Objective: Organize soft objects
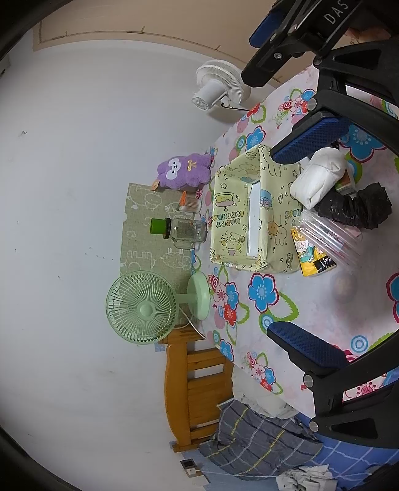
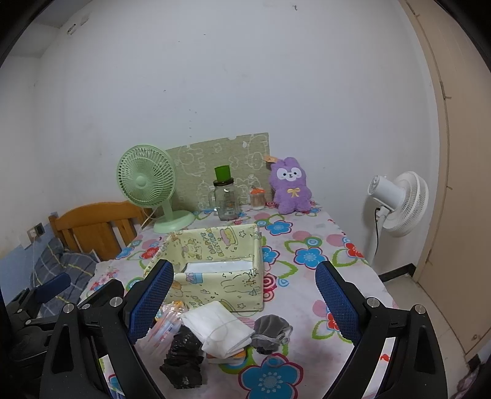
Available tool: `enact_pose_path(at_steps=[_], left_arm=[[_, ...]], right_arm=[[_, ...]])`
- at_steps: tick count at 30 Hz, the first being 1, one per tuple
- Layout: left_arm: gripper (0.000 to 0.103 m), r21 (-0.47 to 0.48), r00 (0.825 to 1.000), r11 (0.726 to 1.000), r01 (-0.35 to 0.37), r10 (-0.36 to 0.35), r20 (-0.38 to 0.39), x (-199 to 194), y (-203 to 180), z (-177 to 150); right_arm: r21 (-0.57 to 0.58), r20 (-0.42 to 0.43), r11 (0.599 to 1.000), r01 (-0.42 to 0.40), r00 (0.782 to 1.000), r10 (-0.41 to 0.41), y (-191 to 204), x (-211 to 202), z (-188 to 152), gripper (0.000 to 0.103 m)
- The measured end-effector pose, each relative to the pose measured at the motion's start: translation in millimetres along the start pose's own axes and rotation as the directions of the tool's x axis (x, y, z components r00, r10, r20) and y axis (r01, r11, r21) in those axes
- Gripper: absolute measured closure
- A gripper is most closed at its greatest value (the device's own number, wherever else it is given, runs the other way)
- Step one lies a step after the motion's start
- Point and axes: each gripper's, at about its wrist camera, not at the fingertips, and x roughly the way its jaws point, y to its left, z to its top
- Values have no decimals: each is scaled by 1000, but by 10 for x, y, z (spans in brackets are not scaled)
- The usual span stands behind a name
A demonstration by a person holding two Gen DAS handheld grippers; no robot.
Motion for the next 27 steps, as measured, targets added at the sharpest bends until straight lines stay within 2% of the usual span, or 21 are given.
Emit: enact_pose_path(at_steps=[27], left_arm=[[1, -10, 1000, 1000, 5, -5, -22, 117, 25, -6]], right_arm=[[4, -22, 1000, -11, 1000, 11, 12, 121, -19, 8]])
